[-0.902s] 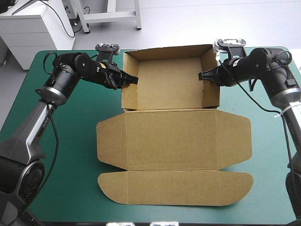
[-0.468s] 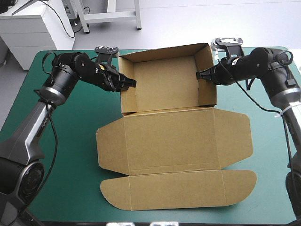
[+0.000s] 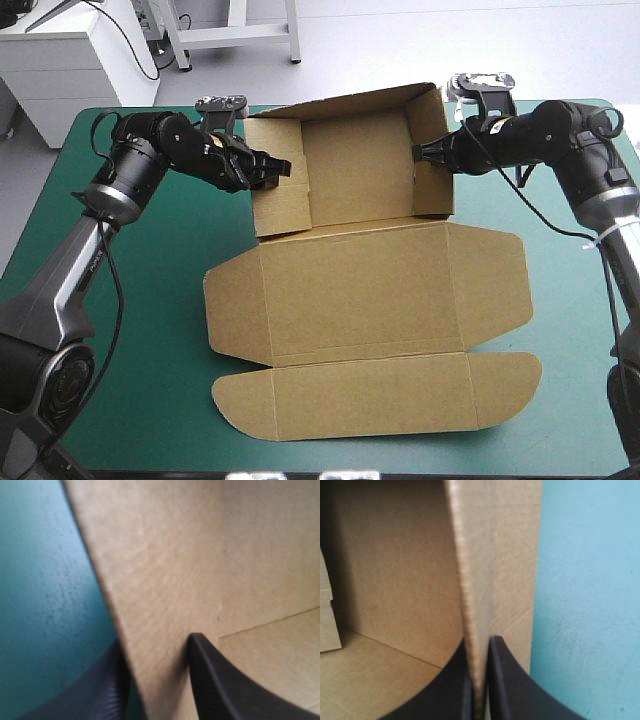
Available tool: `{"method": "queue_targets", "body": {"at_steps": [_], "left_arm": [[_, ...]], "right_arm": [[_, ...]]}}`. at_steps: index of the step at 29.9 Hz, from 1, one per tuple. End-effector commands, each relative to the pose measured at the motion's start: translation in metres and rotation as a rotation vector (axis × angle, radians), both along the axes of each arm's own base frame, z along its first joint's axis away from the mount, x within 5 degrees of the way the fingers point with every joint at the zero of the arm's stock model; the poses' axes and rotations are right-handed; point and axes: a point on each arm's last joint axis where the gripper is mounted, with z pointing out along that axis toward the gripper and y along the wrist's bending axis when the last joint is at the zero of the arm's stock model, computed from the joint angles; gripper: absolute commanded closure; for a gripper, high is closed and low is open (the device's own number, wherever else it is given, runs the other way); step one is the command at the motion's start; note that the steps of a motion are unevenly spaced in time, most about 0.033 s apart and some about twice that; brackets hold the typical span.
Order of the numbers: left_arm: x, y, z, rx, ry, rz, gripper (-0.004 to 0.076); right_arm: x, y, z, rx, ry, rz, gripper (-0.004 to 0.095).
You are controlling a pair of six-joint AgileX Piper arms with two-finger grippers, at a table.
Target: Fold the box
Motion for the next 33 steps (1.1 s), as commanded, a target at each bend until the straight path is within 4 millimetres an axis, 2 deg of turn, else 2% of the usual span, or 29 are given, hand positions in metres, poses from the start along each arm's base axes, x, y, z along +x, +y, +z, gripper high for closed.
{"method": "queue_targets", "body": {"at_steps": [1, 3, 9, 13, 21, 25, 28, 33], "left_arm": [[-0.013, -0.008, 0.031, -0.118, -0.092, -0.013, 0.0589], [-0.013, -0.008, 0.031, -0.097, -0.114, -0.043, 0.0730], [-0.010, -0.005, 0.032, -0.067, -0.145, -0.037, 0.0732], [-0.008, -0.004, 0.030, -0.043, -0.154, -0.033, 0.0732], [-0.002, -0.006, 0.018, -0.009, -0.111, -0.041, 0.0732], [0.003, -0.008, 0.008, -0.002, -0.072, -0.048, 0.0732], [0.006, -0.010, 0.000, -0.001, -0.044, -0.052, 0.0732], [0.014, -0.015, -0.012, 0.018, 0.030, -0.080, 0.0732]], "right_arm": [[-0.014, 0.014, 0.037, 0.222, -0.108, 0.024, 0.0926], [-0.014, 0.014, 0.037, 0.220, -0.112, 0.025, 0.0926], [-0.014, 0.011, 0.035, 0.168, -0.117, 0.031, 0.0926], [-0.012, 0.007, 0.026, 0.085, -0.074, 0.017, 0.0926], [-0.001, 0.002, -0.011, -0.077, 0.128, 0.028, 0.0924], [0.008, 0.003, -0.030, -0.103, 0.218, 0.028, 0.0922], [0.014, 0.009, -0.042, -0.133, 0.251, 0.025, 0.0920], [0.022, 0.031, -0.067, -0.238, 0.295, 0.016, 0.0920]]}}
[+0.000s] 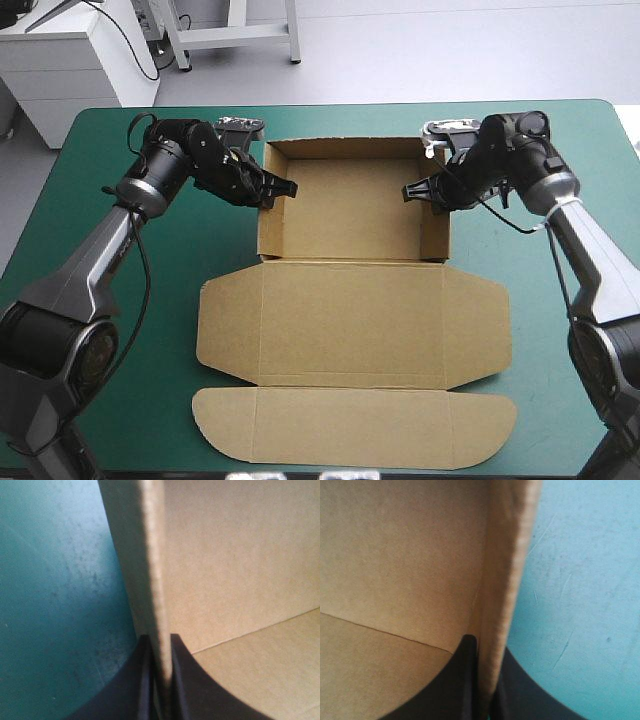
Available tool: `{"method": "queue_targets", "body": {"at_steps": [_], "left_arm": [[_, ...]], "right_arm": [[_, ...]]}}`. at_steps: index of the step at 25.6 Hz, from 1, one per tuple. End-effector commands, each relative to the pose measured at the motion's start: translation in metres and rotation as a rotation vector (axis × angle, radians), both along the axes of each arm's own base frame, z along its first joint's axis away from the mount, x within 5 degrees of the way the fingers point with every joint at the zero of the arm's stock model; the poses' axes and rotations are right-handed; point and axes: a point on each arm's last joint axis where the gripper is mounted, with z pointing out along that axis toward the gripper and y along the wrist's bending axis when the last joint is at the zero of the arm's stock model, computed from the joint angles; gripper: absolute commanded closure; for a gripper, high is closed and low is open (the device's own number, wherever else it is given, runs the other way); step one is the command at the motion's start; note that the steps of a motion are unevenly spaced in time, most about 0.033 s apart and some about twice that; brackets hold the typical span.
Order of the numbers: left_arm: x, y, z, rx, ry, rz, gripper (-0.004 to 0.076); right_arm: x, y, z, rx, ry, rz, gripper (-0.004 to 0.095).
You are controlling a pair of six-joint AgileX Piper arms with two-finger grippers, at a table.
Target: Fold the box
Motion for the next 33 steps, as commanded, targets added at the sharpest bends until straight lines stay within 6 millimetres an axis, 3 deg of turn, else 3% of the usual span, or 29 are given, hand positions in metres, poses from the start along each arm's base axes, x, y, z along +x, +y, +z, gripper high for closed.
{"method": "queue_targets", "body": {"at_steps": [1, 6, 15, 26, 28, 29, 30, 31, 33], "left_arm": [[-0.005, -0.009, 0.031, -0.092, -0.068, -0.037, 0.0732], [0.004, -0.010, 0.024, -0.054, -0.053, -0.054, 0.0732], [0.020, -0.011, 0.001, 0.011, -0.043, -0.046, 0.0732], [0.036, -0.017, -0.020, 0.022, -0.083, -0.078, 0.0709], [0.038, -0.018, -0.025, 0.025, -0.080, -0.094, 0.0593], [0.039, -0.018, -0.026, 0.030, -0.084, -0.093, 0.0482], [0.039, -0.017, -0.026, 0.035, -0.087, -0.093, 0.0426], [0.040, -0.016, -0.026, 0.048, -0.099, -0.085, 0.0319], [0.041, -0.014, -0.026, 0.059, -0.097, -0.072, 0.0232]], "right_arm": [[-0.006, 0.019, 0.012, 0.001, -0.032, 0.044, 0.0920], [0.000, 0.030, -0.007, 0.014, 0.028, 0.037, 0.0920], [0.020, 0.032, -0.036, -0.012, 0.044, 0.004, 0.0922], [0.034, 0.036, -0.045, -0.019, 0.044, 0.003, 0.0922], [0.036, 0.036, -0.046, -0.020, 0.036, 0.002, 0.0922], [0.036, 0.036, -0.046, -0.024, 0.032, 0.004, 0.0920], [0.036, 0.035, -0.047, -0.030, 0.032, 0.005, 0.0919], [0.037, 0.034, -0.048, -0.044, 0.035, 0.006, 0.0888], [0.037, 0.034, -0.049, -0.046, 0.041, 0.005, 0.0786]]}}
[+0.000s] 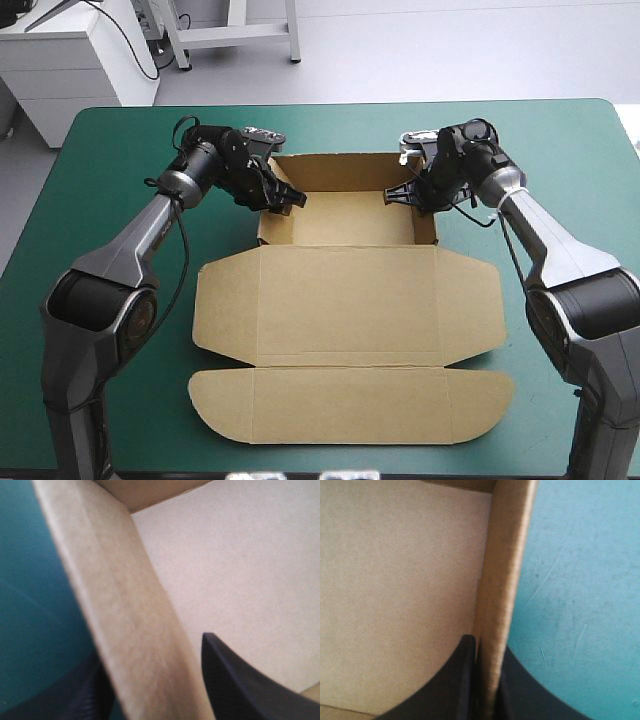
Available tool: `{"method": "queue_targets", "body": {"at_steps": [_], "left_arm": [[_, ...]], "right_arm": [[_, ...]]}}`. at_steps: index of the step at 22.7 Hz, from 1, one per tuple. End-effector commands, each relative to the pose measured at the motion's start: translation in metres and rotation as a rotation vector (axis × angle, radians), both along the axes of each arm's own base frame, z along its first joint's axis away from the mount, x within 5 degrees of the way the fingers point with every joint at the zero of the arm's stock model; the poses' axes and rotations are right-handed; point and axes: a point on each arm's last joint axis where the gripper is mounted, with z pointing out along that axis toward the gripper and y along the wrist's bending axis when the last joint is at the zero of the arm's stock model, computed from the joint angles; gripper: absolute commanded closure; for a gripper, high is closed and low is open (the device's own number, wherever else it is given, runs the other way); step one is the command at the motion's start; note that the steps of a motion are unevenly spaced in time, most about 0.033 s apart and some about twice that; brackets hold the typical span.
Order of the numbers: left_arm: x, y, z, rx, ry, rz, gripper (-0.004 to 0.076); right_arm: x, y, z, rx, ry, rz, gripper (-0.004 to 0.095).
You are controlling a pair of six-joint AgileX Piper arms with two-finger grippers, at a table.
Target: Fold the box
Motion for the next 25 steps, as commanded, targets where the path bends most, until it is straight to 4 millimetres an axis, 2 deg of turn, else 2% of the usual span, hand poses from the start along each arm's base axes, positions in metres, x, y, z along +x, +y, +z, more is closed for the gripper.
{"method": "queue_targets", "body": {"at_steps": [1, 3, 5, 6, 7, 12, 16, 19, 22, 24, 25], "left_arm": [[-0.005, 0.000, 0.035, -0.051, -0.098, 0.019, 0.0218], [-0.005, 0.002, 0.035, -0.056, -0.091, 0.030, 0.0213], [-0.006, 0.003, 0.037, -0.056, -0.095, 0.030, 0.0213], [-0.007, 0.003, 0.041, -0.061, -0.103, 0.030, 0.0213], [-0.008, 0.003, 0.043, -0.065, -0.107, 0.030, 0.0213], [-0.013, 0.005, 0.053, -0.072, -0.102, 0.043, 0.0213], [-0.020, 0.007, 0.065, -0.070, -0.099, 0.032, 0.0213], [-0.031, 0.013, 0.098, -0.080, -0.178, 0.029, 0.0213], [-0.046, 0.022, 0.131, -0.066, -0.266, 0.030, 0.0213], [-0.064, 0.029, 0.154, -0.047, -0.303, -0.002, 0.0214], [-0.081, 0.036, 0.170, -0.022, -0.320, -0.021, 0.0239]], "right_arm": [[-0.005, 0.008, 0.009, 0.023, -0.005, 0.046, 0.0738], [-0.005, 0.009, 0.012, 0.024, -0.009, 0.047, 0.0564], [-0.004, 0.009, 0.020, 0.024, -0.024, 0.059, 0.0324], [-0.003, 0.009, 0.026, 0.027, -0.034, 0.060, 0.0236], [-0.003, 0.009, 0.031, 0.029, -0.042, 0.061, 0.0204], [-0.004, 0.009, 0.054, 0.033, -0.062, 0.065, 0.0207], [-0.007, 0.007, 0.060, 0.022, -0.051, 0.063, 0.0207], [-0.013, 0.004, 0.073, 0.012, -0.084, 0.062, 0.0207], [-0.023, -0.002, 0.095, 0.000, -0.142, 0.054, 0.0207], [-0.036, -0.006, 0.115, 0.011, -0.193, 0.061, 0.0207], [-0.044, -0.009, 0.129, 0.018, -0.230, 0.059, 0.0207]]}}
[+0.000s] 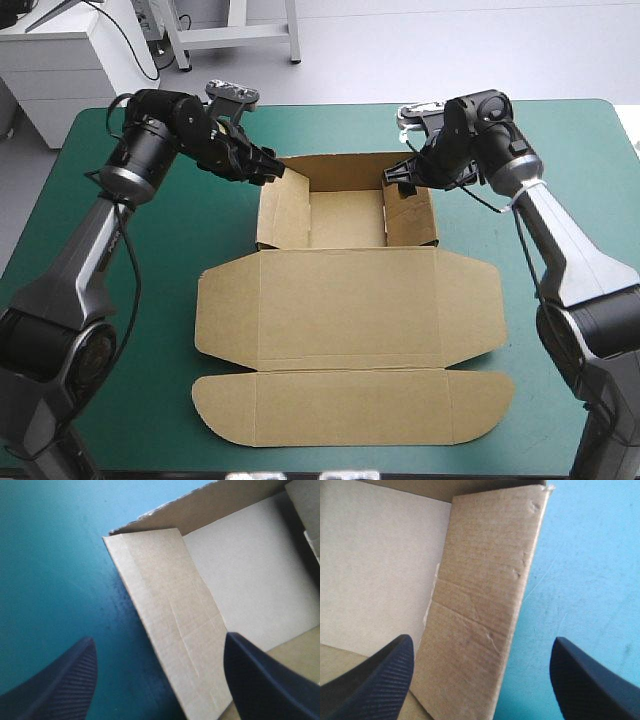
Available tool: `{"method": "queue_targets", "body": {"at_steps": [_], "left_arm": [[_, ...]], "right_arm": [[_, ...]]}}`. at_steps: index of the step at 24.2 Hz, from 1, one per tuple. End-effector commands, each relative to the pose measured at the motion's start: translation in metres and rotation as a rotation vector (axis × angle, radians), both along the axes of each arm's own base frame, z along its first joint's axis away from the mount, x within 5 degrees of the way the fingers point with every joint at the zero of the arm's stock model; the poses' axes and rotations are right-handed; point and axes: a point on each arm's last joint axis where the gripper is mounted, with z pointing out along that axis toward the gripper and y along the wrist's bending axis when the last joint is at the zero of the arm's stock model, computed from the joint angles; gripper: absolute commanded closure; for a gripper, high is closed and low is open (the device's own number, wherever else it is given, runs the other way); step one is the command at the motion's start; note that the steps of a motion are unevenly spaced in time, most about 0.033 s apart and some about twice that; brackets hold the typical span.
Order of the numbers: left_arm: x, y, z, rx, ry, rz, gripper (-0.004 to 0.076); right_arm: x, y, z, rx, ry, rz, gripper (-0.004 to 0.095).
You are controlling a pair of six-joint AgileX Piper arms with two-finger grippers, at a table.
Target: Fold the box
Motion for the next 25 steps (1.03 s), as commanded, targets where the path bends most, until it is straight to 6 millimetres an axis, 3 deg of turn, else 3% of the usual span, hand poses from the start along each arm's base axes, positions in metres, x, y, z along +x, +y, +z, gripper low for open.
{"method": "queue_targets", "body": {"at_steps": [1, 2, 5, 8, 10, 13, 19, 25], "left_arm": [[-0.051, 0.019, 0.065, -0.006, -0.114, -0.039, 0.0300], [-0.059, 0.022, 0.072, 0.001, -0.136, -0.062, 0.0353], [-0.101, 0.037, 0.086, 0.024, -0.185, -0.110, 0.0712], [-0.134, 0.051, 0.080, 0.068, -0.186, -0.137, 0.0732], [-0.166, 0.063, 0.072, 0.088, -0.182, -0.157, 0.0732], [-0.189, 0.071, 0.066, 0.086, -0.184, -0.155, 0.0732], [-0.227, 0.088, 0.052, 0.086, -0.177, -0.105, 0.0732], [-0.246, 0.099, 0.022, 0.110, -0.120, -0.035, 0.0732]], "right_arm": [[-0.031, -0.012, 0.060, 0.020, -0.157, 0.011, 0.0207], [-0.036, -0.013, 0.067, 0.026, -0.173, 0.011, 0.0207], [-0.047, -0.016, 0.082, 0.043, -0.210, 0.019, 0.0207], [-0.047, -0.018, 0.082, 0.020, -0.216, 0.016, 0.0207], [-0.043, -0.017, 0.078, 0.017, -0.206, 0.017, 0.0207], [-0.038, -0.015, 0.072, 0.015, -0.199, 0.017, 0.0207], [-0.022, -0.010, 0.050, -0.002, -0.145, 0.018, 0.0207], [-0.001, -0.003, 0.018, -0.018, -0.082, 0.020, 0.0207]]}}
